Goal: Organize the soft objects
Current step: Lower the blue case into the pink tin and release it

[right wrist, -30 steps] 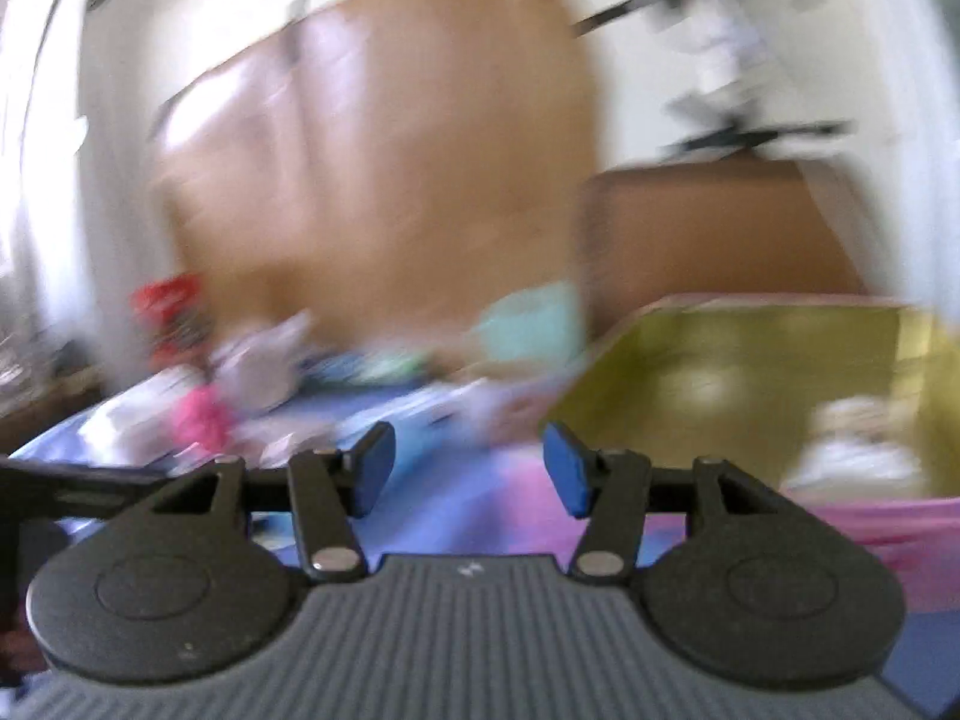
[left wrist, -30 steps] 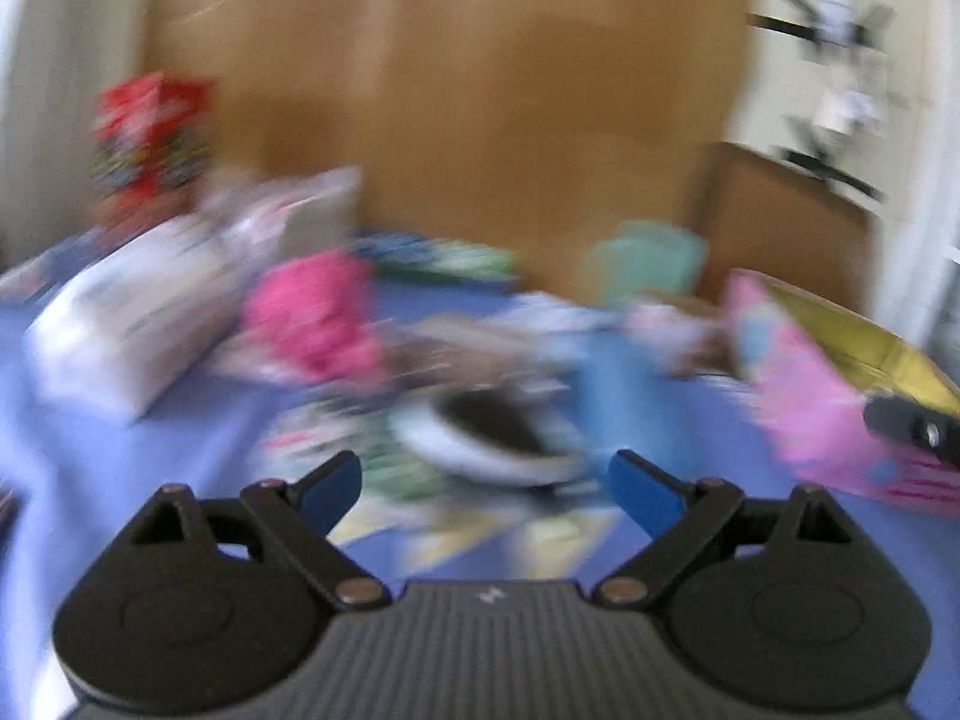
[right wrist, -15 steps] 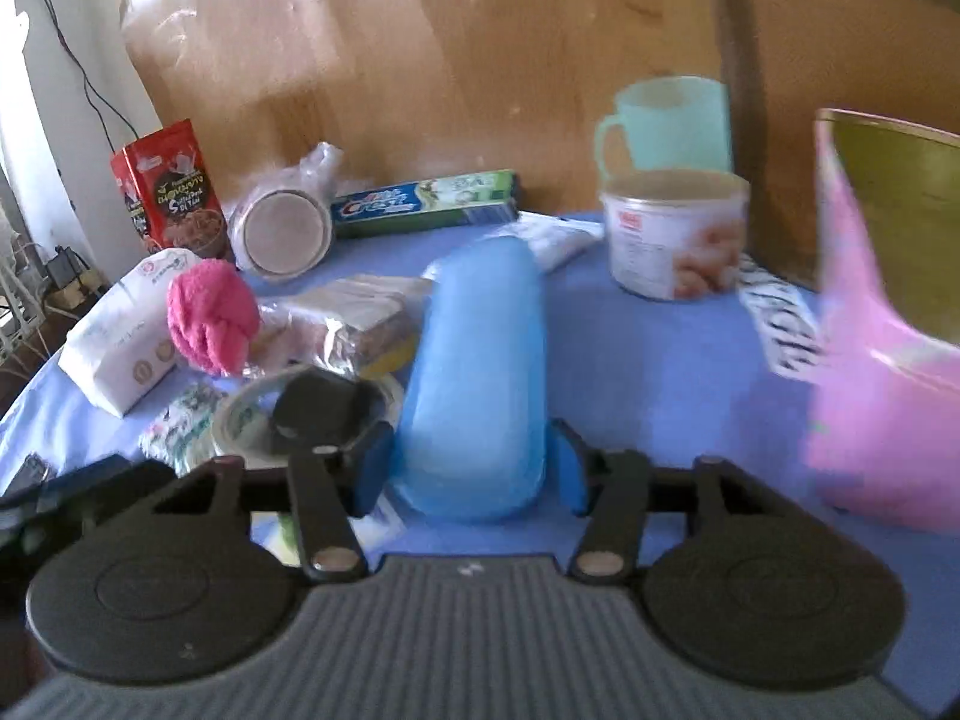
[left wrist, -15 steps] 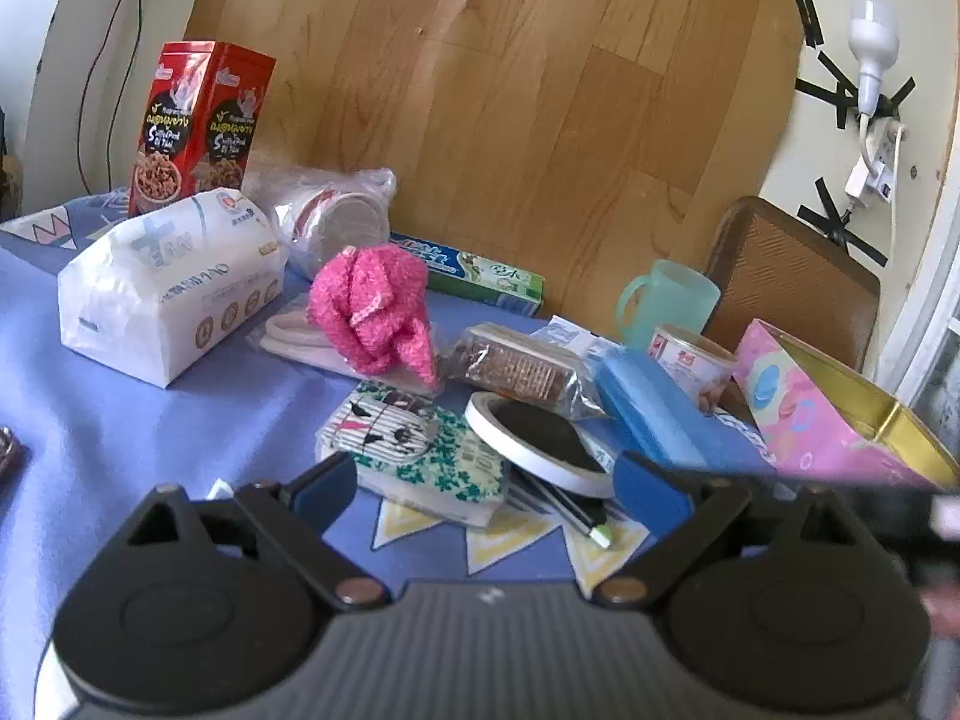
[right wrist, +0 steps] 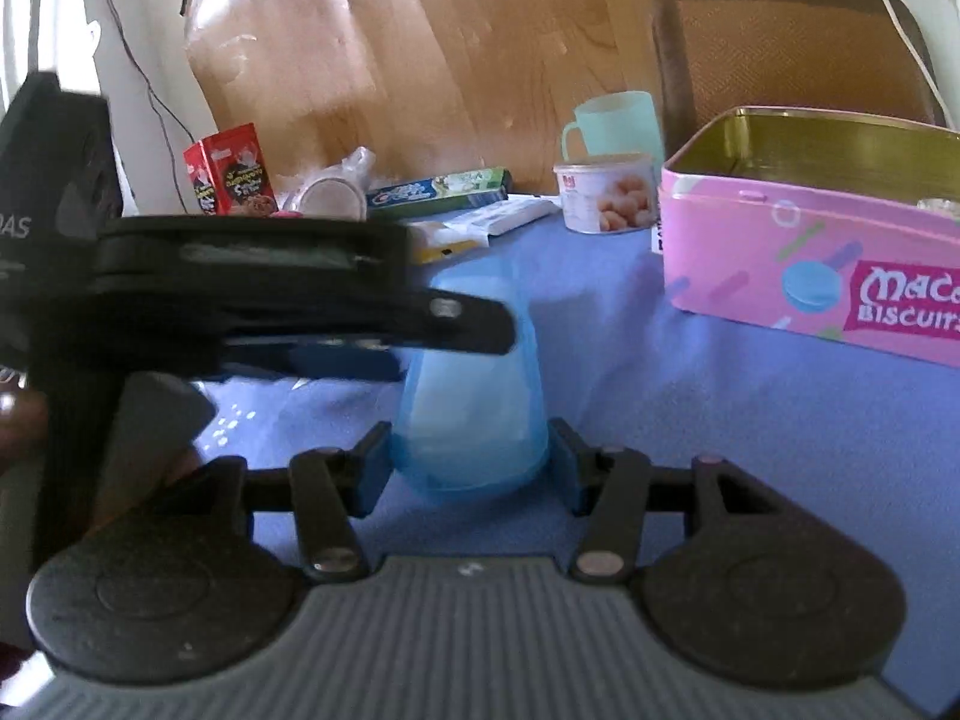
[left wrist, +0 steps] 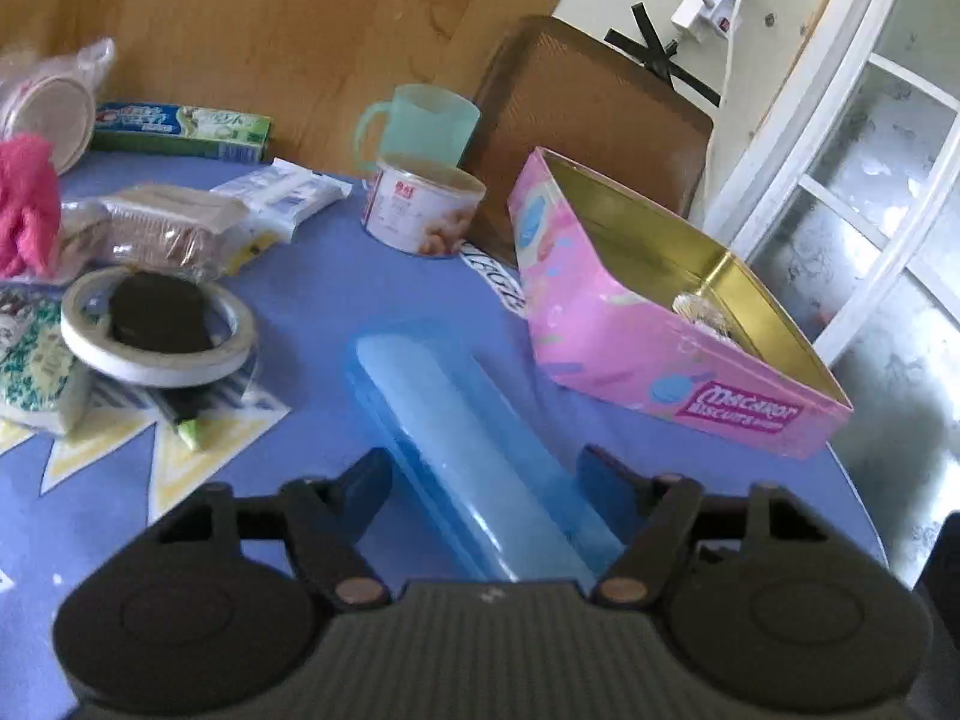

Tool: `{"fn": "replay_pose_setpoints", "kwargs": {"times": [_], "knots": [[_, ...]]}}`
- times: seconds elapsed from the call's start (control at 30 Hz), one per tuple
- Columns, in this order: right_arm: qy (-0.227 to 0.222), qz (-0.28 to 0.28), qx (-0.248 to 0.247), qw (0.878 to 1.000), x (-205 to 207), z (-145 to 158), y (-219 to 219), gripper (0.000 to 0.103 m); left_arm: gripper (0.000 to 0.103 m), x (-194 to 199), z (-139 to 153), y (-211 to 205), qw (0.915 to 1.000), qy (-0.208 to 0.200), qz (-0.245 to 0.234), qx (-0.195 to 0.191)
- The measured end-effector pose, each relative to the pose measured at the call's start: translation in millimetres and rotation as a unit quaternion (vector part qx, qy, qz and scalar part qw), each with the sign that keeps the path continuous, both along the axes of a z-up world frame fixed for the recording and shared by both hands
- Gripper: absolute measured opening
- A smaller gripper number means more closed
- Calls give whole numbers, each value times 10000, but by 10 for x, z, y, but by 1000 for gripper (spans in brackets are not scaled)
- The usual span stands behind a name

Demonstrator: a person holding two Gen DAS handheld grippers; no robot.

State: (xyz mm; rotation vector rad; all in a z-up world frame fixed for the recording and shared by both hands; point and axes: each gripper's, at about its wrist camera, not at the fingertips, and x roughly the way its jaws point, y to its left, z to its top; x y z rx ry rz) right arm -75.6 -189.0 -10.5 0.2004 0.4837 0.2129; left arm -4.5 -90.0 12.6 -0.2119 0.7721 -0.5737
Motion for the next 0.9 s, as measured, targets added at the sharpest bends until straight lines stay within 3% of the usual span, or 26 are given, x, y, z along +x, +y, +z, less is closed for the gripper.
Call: {"fn": "replay_pose_setpoints", "kwargs": {"times": [0.1, 0.2, 0.37, 0.57, 0.67, 0.7, 0.77, 0.83, 0.9], "knots": [[-304, -209, -10, 9993, -82, 68, -61, 56, 62, -78, 205, -119, 9995, -305, -86, -59], [-1064, -525, -108, 9929, -208, 274, -204, 56, 62, -72, 504, -315, 9969, -690, -318, -207], [-1631, -1236, -184, 9787, -123, 510, -668, 57, 62, 159, 815, -987, 9897, -1073, -919, -219], [-1550, -2168, -501, 9625, 78, 575, -1343, 57, 63, 485, 753, -1814, 9871, -855, -1295, -396], [-1391, -2675, -950, 9487, 95, 496, -1543, 60, 65, 523, 638, -2117, 9879, -887, -1271, -6], [-1350, -2798, -976, 9455, 70, 479, -1592, 67, 65, 522, 585, -2136, 9884, -810, -1286, 59], [-1447, -2995, -730, 9402, -73, 465, -1732, 69, 68, 489, 527, -2085, 9886, -706, -1328, -25], [-1515, -2953, -490, 9420, -194, 462, -1807, 79, 72, 422, 511, -1944, 9877, -790, -1342, -134], [-1546, -2908, -464, 9431, -229, 447, -1768, 81, 73, 315, 561, -1795, 9867, -981, -1292, -103]]}}
